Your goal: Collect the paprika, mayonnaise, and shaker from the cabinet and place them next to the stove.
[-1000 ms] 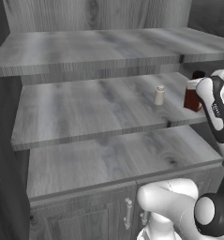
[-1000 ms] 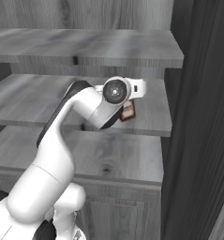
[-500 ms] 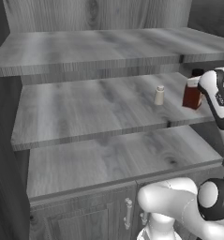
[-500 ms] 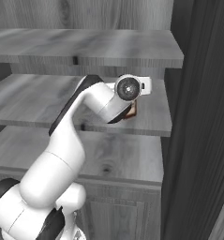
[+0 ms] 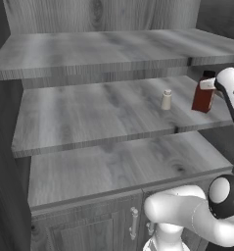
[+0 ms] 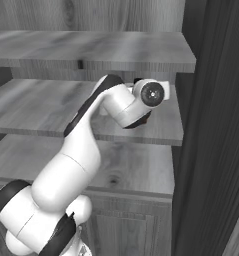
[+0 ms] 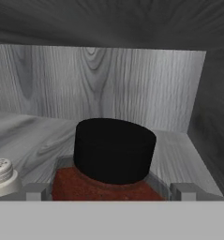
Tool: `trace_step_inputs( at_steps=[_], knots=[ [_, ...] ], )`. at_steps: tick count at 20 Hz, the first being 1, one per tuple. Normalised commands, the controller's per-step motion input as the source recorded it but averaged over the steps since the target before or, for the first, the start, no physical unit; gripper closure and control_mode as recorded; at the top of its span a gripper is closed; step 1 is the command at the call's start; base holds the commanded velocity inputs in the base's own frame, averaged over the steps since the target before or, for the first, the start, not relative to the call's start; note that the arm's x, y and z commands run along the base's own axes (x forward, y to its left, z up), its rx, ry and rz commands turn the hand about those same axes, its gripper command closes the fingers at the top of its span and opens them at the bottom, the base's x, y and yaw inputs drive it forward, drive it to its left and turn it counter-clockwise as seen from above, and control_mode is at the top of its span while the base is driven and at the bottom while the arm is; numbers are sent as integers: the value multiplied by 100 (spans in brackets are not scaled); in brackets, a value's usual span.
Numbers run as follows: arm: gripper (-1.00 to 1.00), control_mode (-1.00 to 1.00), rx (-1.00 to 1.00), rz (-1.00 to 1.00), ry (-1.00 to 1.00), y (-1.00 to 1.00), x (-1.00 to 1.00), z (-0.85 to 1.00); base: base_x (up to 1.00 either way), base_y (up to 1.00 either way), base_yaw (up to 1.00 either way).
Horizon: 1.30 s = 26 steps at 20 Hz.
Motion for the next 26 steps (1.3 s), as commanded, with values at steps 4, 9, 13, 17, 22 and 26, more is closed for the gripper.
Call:
trace_step_inputs(
  at_steps=[4, 9, 13, 17, 22, 26],
  knots=[
    [100, -100, 0, 0, 0, 0, 0, -1, 0, 0, 0],
    [100, -100, 0, 0, 0, 0, 0, 0, 0, 0, 0],
    [100, -100, 0, 0, 0, 0, 0, 0, 0, 0, 0],
    [100, -100, 0, 0, 0, 0, 0, 0, 0, 0, 0],
    [100, -100, 0, 0, 0, 0, 0, 0, 0, 0, 0],
    [100, -100, 0, 0, 0, 0, 0, 0, 0, 0, 0]
  ],
)
